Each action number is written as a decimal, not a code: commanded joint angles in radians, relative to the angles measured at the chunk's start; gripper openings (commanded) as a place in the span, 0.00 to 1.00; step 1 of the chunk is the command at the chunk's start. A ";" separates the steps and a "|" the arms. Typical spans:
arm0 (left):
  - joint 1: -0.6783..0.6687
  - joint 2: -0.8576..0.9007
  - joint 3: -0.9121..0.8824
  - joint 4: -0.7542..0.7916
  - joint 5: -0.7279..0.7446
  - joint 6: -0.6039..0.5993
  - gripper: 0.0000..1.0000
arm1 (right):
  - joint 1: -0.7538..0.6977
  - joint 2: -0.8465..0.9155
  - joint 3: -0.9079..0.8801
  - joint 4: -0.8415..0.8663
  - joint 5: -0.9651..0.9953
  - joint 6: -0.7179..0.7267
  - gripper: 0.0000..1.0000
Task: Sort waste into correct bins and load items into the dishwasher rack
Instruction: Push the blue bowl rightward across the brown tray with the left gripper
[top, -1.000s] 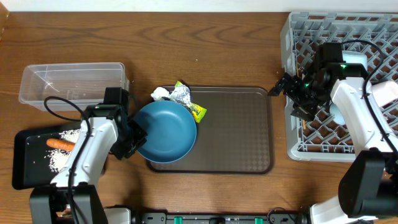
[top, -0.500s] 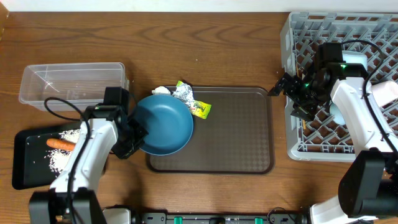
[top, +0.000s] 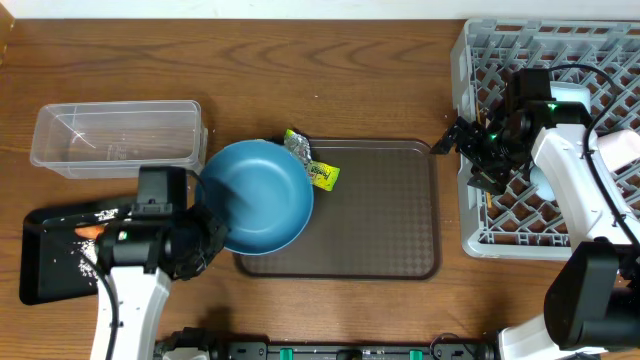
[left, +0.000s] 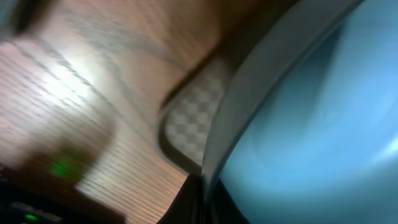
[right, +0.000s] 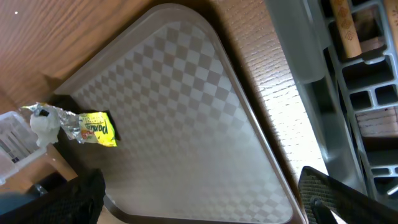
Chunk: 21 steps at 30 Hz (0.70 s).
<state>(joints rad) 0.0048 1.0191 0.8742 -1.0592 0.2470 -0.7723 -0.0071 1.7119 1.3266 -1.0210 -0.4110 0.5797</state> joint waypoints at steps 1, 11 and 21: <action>-0.045 -0.016 0.013 0.021 0.086 -0.026 0.06 | 0.020 0.002 0.002 0.000 0.003 -0.016 0.99; -0.324 0.135 0.013 0.101 -0.079 -0.173 0.06 | 0.020 0.002 0.002 0.000 0.003 -0.016 0.99; -0.591 0.333 0.013 0.304 -0.075 -0.266 0.06 | 0.020 0.002 0.002 0.000 0.003 -0.016 0.99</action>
<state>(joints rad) -0.5373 1.3281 0.8742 -0.7837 0.1837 -0.9783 -0.0071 1.7119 1.3266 -1.0210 -0.4110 0.5797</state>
